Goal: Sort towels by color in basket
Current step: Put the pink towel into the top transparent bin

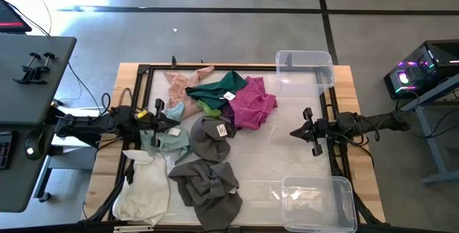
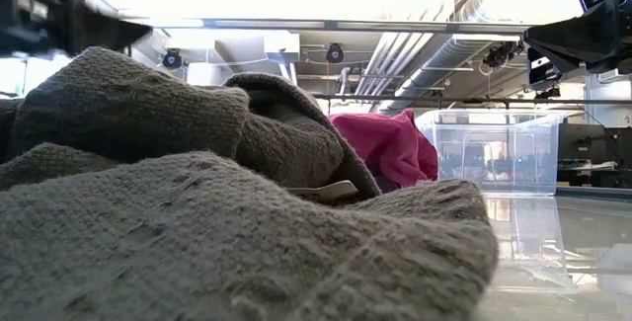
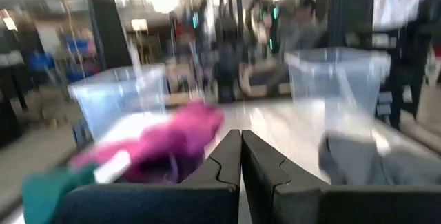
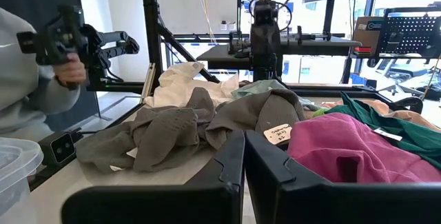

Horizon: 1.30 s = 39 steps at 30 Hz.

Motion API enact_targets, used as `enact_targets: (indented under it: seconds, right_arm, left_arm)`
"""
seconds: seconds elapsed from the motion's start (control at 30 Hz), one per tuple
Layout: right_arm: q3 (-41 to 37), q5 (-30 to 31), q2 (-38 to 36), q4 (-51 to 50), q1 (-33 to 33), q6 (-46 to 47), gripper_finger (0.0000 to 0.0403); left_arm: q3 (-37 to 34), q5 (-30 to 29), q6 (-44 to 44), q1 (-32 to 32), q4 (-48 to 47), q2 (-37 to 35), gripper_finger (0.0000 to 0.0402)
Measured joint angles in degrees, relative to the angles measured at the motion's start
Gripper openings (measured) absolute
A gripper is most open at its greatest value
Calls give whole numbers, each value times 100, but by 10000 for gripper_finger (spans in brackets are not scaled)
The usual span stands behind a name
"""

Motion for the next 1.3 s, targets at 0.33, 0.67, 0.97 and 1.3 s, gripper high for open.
enact_targets:
  seconds: [0.33,0.67,0.97,1.3]
  right_arm:
    - [1,2,0,0,1,1,5]
    - [0,0,0,0,0,0,5]
    - [0,2,0,0,0,0,5]
    - [0,2,0,0,0,2,5]
  left_arm:
    - [2,940,863,-4,4076,994,0]
    - [831,-1013,1126,120,5244,4377,0]
    - [2112,-1830,216,629,4133,6392,6]
    - [2869,-1196,-474,703,3549,7329,122]
